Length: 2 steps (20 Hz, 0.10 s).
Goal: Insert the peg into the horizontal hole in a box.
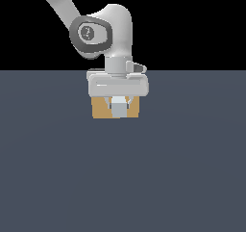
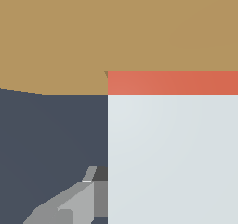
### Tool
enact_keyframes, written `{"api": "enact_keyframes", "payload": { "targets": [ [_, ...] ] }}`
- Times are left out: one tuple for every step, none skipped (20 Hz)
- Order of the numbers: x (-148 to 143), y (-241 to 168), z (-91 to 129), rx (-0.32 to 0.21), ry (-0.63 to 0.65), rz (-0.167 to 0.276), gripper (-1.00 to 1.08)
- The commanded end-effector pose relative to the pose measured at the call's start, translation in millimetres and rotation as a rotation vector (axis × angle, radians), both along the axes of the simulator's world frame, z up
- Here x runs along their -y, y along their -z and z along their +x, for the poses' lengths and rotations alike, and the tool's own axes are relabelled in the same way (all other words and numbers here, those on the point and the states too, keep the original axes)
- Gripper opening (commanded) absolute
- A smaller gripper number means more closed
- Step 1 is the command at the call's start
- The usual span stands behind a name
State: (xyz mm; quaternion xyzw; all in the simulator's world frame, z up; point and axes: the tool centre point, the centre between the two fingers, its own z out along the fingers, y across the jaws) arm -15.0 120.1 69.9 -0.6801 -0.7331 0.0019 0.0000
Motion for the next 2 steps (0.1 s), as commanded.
{"api": "enact_keyframes", "payload": {
  "targets": [
    [-8.0,-2.2,2.0,0.005,-0.004,0.003,-1.0],
    [-8.0,-2.2,2.2,0.005,-0.004,0.003,-1.0]
  ]
}}
